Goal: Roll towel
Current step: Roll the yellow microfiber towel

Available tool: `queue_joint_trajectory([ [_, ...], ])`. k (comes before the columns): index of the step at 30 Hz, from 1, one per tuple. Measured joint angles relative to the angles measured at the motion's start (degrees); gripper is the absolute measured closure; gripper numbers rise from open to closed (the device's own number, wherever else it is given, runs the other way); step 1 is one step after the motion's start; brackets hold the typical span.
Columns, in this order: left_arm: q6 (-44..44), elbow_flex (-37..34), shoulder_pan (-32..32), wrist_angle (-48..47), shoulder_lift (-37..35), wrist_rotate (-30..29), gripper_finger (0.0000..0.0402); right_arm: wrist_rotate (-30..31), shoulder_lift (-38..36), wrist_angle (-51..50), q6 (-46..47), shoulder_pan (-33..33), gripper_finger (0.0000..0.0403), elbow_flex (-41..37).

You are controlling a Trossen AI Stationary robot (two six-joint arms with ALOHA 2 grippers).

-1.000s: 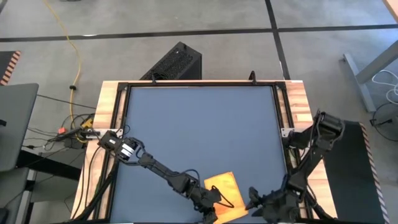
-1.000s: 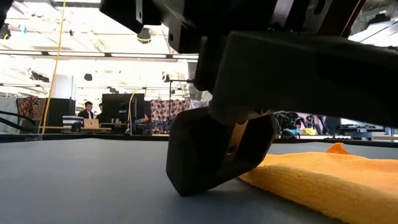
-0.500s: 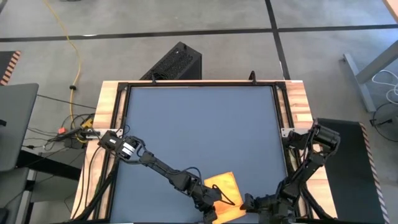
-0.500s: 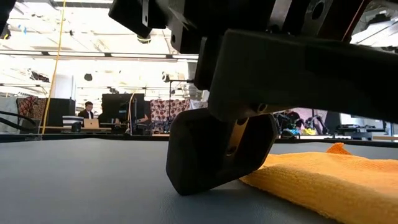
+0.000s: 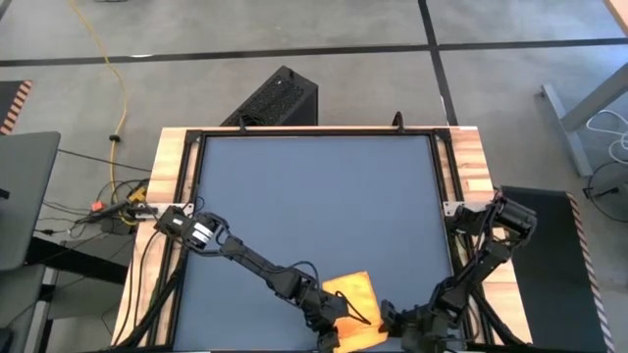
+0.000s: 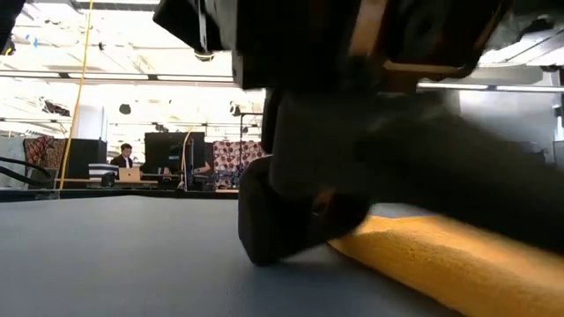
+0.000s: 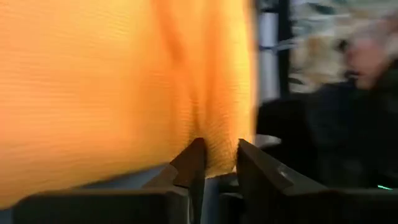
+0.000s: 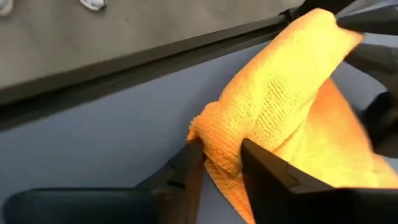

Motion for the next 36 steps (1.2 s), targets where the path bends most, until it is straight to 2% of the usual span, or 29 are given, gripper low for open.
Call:
queue_joint_trajectory([
  [6,10.01,-0.15,0.84,-15.48,-6.7,-12.27,0.0318,-2.9,0.06,0.49,12.05,-1.27,0.0335,-0.04],
  [9,14.57,-0.09,-0.75,-19.18,-9.82,-20.61,0.0318,-7.46,-0.13,1.65,17.39,-3.0,0.0349,-0.04],
  [13,18.7,0.0,-1.68,-18.42,-11.96,-30.09,0.0318,-9.55,-1.31,2.19,21.32,-4.49,0.036,-0.13],
  [18,28.66,0.03,-3.08,-9.43,-12.33,-30.58,0.0317,-13.46,-4.57,1.84,29.9,-6.4,0.0373,-1.75],
  [21,35.64,0.15,-6.21,-8.53,-12.54,-31.27,0.0317,-13.67,-7.58,2.42,35.57,-6.71,0.038,-4.12],
  [23,38.8,0.12,-8.55,-8.87,-12.51,-35.44,0.0317,-13.59,-9.62,3.48,38.69,-6.86,0.0381,-5.69],
  [27,48.28,0.27,-12.9,-6.35,-11.79,-48.8,0.0317,-13.38,-12.65,5.44,45.51,-7.81,0.0381,-8.46],
  [29,53.89,0.29,-14.2,-6.77,-10.59,-52.4,0.0317,-13.18,-13.31,5.63,47.99,-8.32,0.0382,-9.03],
  [34,66.45,0.6,-13.02,-6.88,-5.49,-50.15,0.0317,-13.15,-14.17,6.68,51.58,-9.78,0.0382,-9.22],
  [36,72.25,1.45,-12.3,-7.81,-3.91,-52.37,0.0317,-13.18,-14.3,7.46,53.14,-10.22,0.0382,-9.22],
])
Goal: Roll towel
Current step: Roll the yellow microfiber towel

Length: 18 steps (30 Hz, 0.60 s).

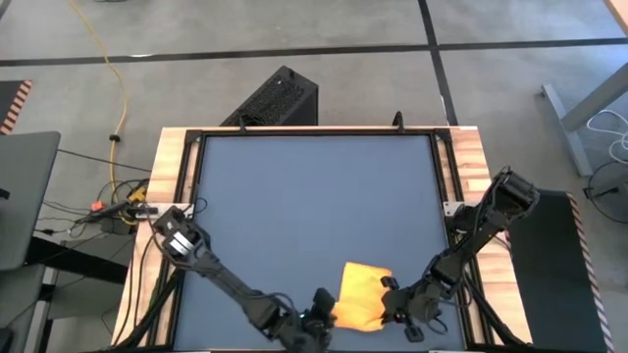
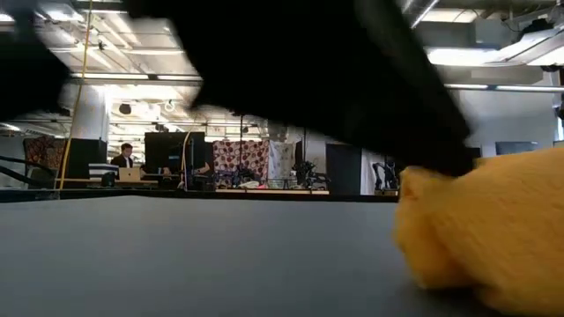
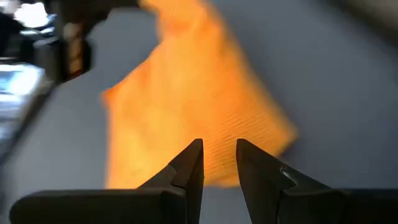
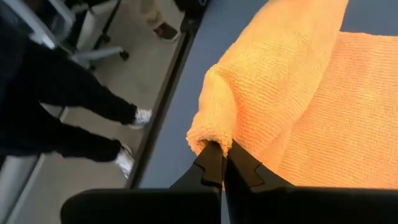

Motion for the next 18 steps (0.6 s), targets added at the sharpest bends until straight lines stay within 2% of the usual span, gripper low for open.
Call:
queue_joint_trajectory([
  [3,6.01,1.18,0.21,-0.6,1.16,-8.15,0.0317,-0.08,-0.06,0.06,2.67,-0.63,0.0382,0.0],
  [5,10.13,1.4,0.36,-0.89,1.18,-9.35,0.0317,-0.27,-0.06,-0.06,3.92,-0.65,0.0382,0.0],
  [12,23.58,1.39,-0.1,-4.65,1.27,-7.15,0.0317,-0.12,-0.06,-0.53,6.63,-0.71,0.0382,0.0],
  [18,32.65,1.39,-0.65,-7.48,1.27,0.81,0.0317,0.36,-0.06,-0.51,8.39,-1.0,0.0382,0.0],
])
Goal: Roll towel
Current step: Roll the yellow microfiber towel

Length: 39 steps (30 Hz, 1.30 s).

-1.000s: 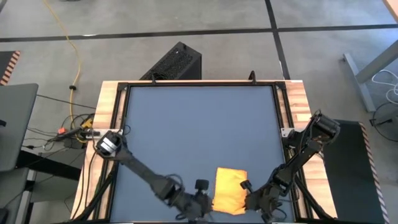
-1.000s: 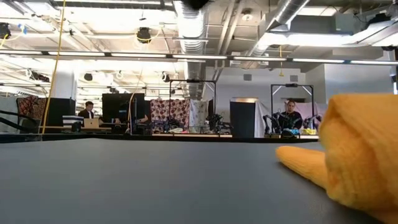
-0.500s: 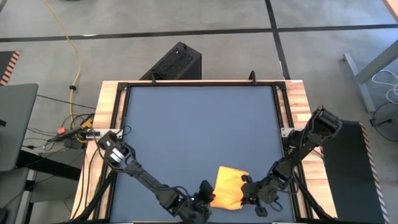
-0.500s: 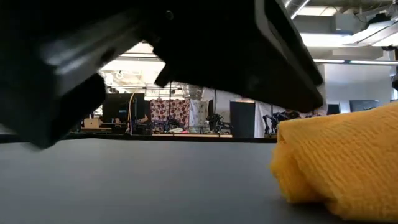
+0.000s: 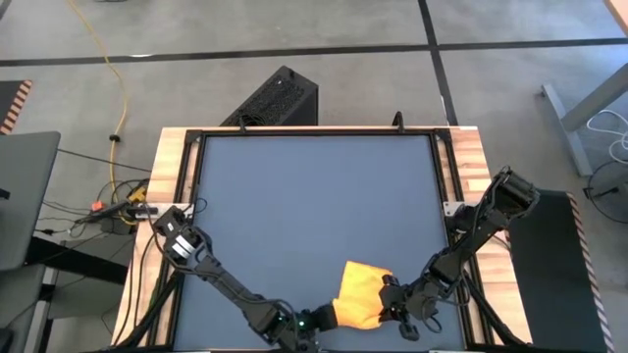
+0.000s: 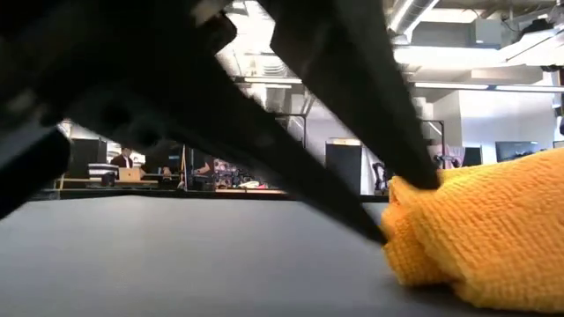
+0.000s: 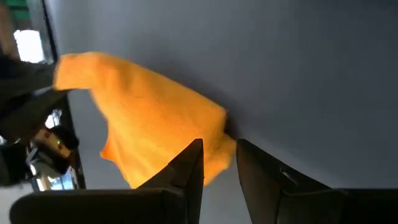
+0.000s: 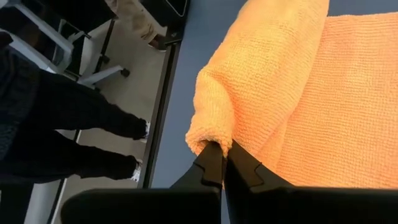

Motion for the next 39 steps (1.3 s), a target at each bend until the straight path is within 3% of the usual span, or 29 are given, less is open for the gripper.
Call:
queue_joint_trajectory([
  [8,5.43,-0.92,0.99,-0.53,-0.02,-3.31,0.0317,0.25,0.0,0.18,1.41,0.02,0.0382,0.04],
  [15,10.48,-0.92,1.48,0.07,-0.02,-0.96,0.0317,0.25,0.0,0.2,1.43,0.02,0.0382,0.04],
  [22,15.42,0.18,1.46,10.83,4.16,-0.87,0.0317,0.21,0.0,-0.04,1.98,0.02,0.0382,0.09],
  [27,8.0,1.9,1.52,12.78,5.29,-2.86,0.0325,0.27,-0.02,0.02,4.21,1.15,0.0382,0.09],
  [30,7.2,1.97,1.73,12.56,5.33,-2.45,0.0354,0.3,-0.02,-0.04,5.25,2.18,0.038,0.11],
  [33,5.99,1.97,1.77,12.32,5.33,-0.07,0.0392,0.23,-0.02,-0.66,6.55,2.87,0.0367,0.11],
  [39,0.3,1.99,2.15,12.94,5.31,4.56,0.0401,-0.19,-0.02,-4.68,12.15,4.21,0.0333,0.11],
])
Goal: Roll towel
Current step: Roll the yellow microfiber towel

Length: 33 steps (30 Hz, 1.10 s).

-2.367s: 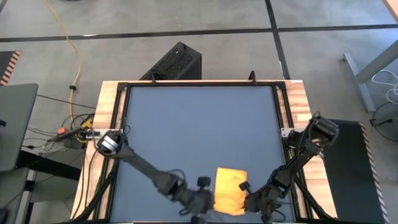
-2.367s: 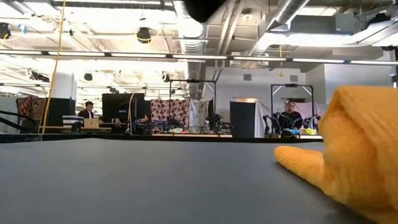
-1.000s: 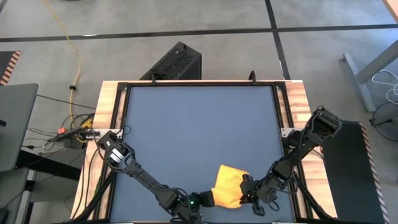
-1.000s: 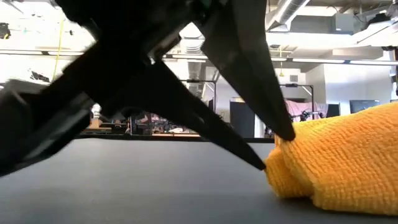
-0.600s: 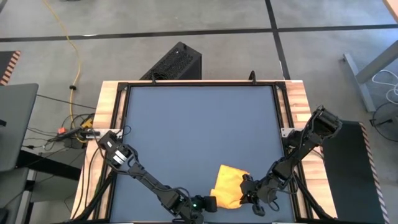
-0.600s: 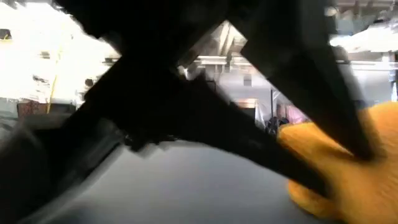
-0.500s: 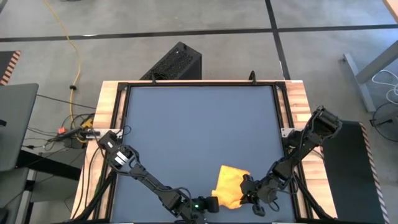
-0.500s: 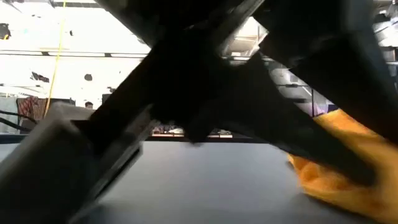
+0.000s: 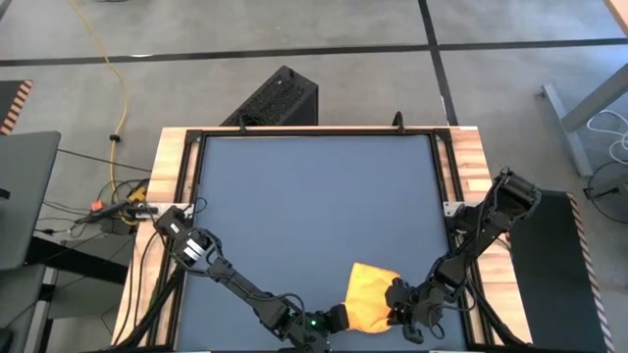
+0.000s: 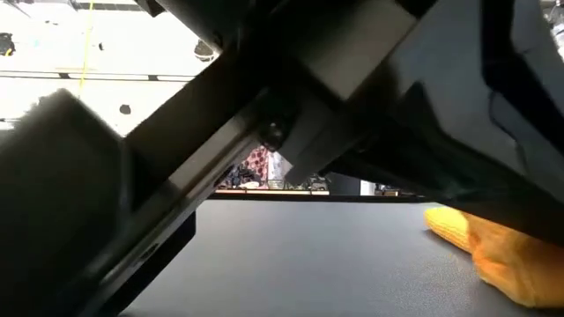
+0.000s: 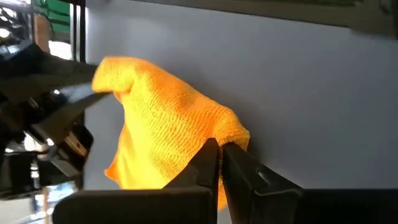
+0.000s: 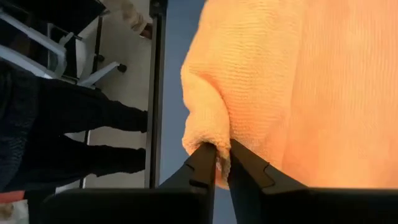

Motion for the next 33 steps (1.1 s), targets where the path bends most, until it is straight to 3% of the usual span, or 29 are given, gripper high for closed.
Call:
queue_joint_trajectory([
  [8,-7.17,0.48,0.58,1.47,0.2,4.6,0.0401,-3.13,-2.44,-2.5,-0.25,0.49,0.0288,-0.02],
  [17,-14.82,0.41,1.22,2.29,0.19,6.94,0.0401,-6.39,-8.61,-16.63,-0.26,0.49,0.026,-0.02],
  [22,-19.67,0.26,1.8,1.51,-0.42,9.91,0.0401,4.04,-10.58,-22.07,-1.55,-0.58,0.0262,-0.02],
  [26,-24.28,0.18,2.57,0.94,-0.94,13.88,0.0402,10.57,-10.88,-28.89,3.25,-2.95,0.0265,-0.02],
  [29,-26.11,0.17,2.73,0.79,-0.94,15.34,0.0401,11.65,-10.88,-30.08,5.11,-5.03,0.026,-0.02],
  [33,-28.02,0.15,2.73,0.33,-0.94,15.71,0.0401,11.04,-10.88,-28.33,0.45,-7.81,0.0236,-0.02],
])
